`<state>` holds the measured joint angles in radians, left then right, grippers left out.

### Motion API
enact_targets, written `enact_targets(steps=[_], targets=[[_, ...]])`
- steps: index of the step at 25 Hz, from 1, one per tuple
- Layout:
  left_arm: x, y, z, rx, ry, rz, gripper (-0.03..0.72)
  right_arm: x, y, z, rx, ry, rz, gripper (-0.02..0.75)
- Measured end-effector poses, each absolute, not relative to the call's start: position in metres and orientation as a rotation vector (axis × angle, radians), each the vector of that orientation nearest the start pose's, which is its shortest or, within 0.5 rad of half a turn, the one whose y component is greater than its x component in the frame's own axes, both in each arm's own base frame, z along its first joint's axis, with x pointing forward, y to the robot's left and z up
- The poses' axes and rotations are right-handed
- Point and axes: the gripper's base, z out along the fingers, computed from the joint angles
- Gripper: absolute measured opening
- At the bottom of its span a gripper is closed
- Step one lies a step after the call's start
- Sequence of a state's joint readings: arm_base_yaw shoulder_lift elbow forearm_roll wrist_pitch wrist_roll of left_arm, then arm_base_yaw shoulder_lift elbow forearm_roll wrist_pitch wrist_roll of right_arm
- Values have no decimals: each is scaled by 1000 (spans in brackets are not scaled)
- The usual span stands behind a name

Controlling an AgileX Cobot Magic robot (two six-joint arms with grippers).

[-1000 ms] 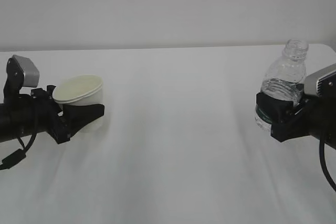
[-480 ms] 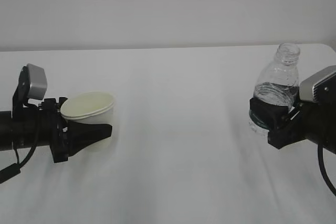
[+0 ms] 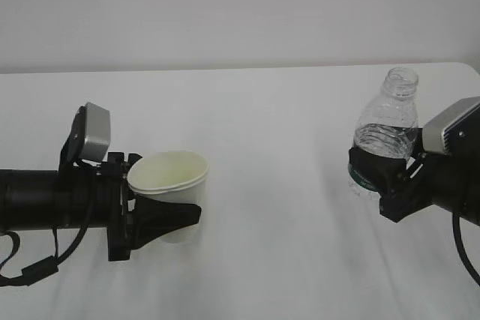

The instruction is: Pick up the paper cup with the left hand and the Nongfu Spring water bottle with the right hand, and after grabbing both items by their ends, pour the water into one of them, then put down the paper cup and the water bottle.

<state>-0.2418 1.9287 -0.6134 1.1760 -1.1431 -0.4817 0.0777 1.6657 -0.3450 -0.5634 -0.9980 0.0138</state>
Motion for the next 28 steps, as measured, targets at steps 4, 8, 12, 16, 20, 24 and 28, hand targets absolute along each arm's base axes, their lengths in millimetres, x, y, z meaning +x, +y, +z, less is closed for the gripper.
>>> enact_targets(steps=[4,8,12,16,20,24,28], targets=[[248,-158,121,1113,1632,-1026,462,241,62,145,-696,1731,291,475],[241,-171,121,1156,1598,-1040,462,239,64,145,-725,1722,308,475],[236,-180,122,1187,1567,-1044,461,238,66,145,-748,1717,326,475],[230,-188,122,1214,1545,-1053,458,236,68,144,-785,1712,358,475],[224,-196,123,1234,1531,-1072,453,234,70,144,-804,1711,377,474],[216,-207,123,1254,1515,-1097,449,234,70,144,-781,1722,398,474],[211,-214,124,1253,1510,-1110,447,234,70,144,-768,1727,409,474]])
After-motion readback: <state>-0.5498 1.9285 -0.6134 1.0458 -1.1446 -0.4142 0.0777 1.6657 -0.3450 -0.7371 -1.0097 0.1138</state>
